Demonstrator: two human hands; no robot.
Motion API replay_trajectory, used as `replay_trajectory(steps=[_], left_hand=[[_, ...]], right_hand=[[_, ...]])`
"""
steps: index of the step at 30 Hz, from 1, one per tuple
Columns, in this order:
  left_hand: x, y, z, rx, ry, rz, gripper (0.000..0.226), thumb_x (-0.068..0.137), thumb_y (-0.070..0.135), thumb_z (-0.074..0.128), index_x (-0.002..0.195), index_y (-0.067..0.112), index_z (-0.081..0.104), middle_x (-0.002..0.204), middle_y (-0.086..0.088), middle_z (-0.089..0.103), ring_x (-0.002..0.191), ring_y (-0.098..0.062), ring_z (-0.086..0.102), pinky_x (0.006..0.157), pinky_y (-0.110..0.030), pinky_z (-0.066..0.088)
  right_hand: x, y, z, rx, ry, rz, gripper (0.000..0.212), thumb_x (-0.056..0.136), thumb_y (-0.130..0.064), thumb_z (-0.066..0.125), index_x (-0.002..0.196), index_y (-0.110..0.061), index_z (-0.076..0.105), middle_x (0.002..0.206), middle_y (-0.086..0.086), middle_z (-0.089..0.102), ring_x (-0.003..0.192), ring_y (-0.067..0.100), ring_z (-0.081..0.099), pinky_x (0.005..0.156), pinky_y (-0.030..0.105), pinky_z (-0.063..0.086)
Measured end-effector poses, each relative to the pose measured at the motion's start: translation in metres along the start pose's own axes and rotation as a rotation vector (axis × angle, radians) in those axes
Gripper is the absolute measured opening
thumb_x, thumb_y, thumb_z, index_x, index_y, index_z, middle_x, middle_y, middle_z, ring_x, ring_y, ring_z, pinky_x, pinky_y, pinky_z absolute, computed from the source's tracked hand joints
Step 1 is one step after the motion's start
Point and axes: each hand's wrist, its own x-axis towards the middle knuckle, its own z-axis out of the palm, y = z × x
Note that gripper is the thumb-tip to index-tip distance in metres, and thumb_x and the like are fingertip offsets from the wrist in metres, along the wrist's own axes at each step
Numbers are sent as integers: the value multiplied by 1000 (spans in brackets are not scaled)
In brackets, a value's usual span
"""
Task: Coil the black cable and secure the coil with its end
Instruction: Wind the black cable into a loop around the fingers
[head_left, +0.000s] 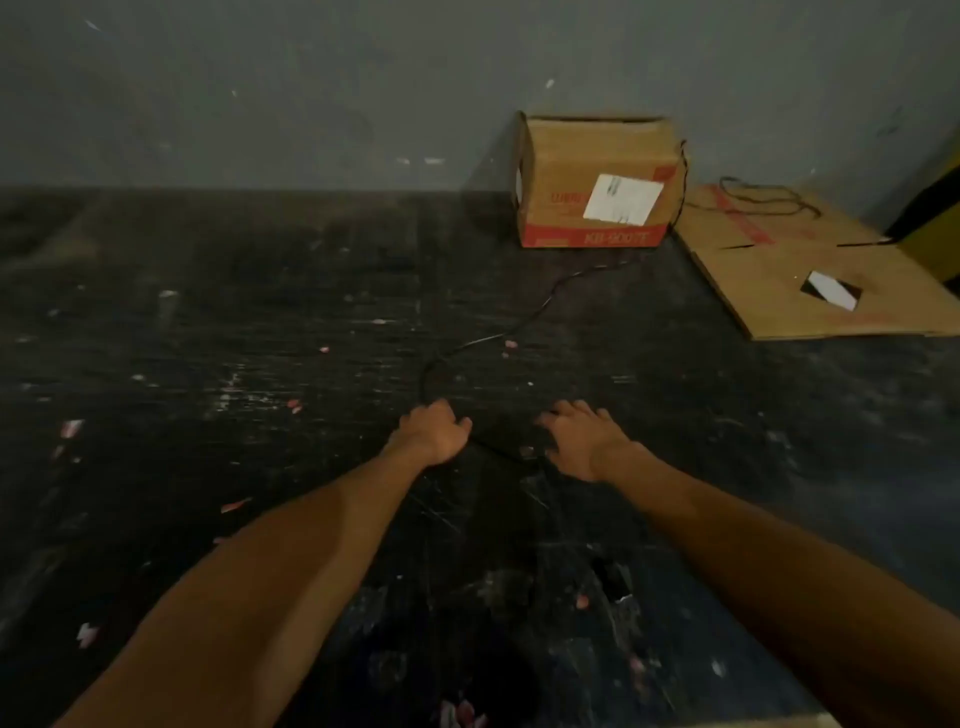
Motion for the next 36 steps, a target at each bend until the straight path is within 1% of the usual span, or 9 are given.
replay_trajectory(steps=[8,13,17,21,24,28,31,34,36], left_hand=[[23,16,42,-138,-230,-117,47,94,44,47,117,5,60,109,-15,66,93,-27,65,80,-38,56],[31,27,44,-465,-281,-222,36,96,37,48,115,10,60,98,-4,67,82,-17,64,63,-31,47],[35,40,32,-918,-276,-304,23,98,24,44,109,14,62,92,-1,70,82,-14,66,65,-31,47],[35,56,3,-1179,-131,-210,12,98,16,48,100,16,60,82,0,69,75,-13,67,69,-30,51],[30,64,-31,-1250,-39,-98,9,97,14,51,95,15,60,74,-2,61,66,-14,62,64,-32,53],[21,65,-84,-1149,75,41,14,97,16,51,95,14,65,72,-1,54,55,-10,50,48,-24,49],[12,66,-119,-1008,110,179,19,98,19,50,94,16,69,68,1,48,47,-7,38,41,-21,33],[-4,68,-147,-875,62,287,19,97,24,53,93,18,72,62,3,45,39,-4,32,34,-18,22],[-17,71,-162,-798,-13,319,20,95,28,56,95,20,74,57,6,45,39,-4,30,35,-18,20]], right_hand=[[8,14,13,-102,-54,12,36,93,-27,54,128,-20,53,132,13,53,124,31,47,102,48,38],[14,15,10,383,-87,95,17,97,-25,48,106,-23,63,103,2,62,93,18,60,82,38,51],[23,2,4,750,-40,70,8,95,-19,57,93,-19,65,81,2,66,73,15,64,65,29,55],[26,-14,-3,1014,-31,12,6,94,-15,59,92,-10,63,76,9,68,58,15,63,56,25,55],[29,-18,-14,1052,-49,-78,10,95,-18,57,89,-14,64,80,6,69,64,13,63,60,24,53],[35,-6,-48,851,-2,-169,16,96,-15,54,106,-18,66,95,-2,67,85,9,63,80,25,53],[40,0,-92,785,273,-144,38,92,-9,57,127,-24,51,121,8,57,109,21,60,95,40,52],[41,-8,-139,616,546,-189,69,90,-14,61,143,-43,27,144,4,37,130,23,40,108,44,39],[39,-13,-163,465,619,-254,70,91,-19,60,145,-46,23,153,5,26,139,27,27,113,48,29]])
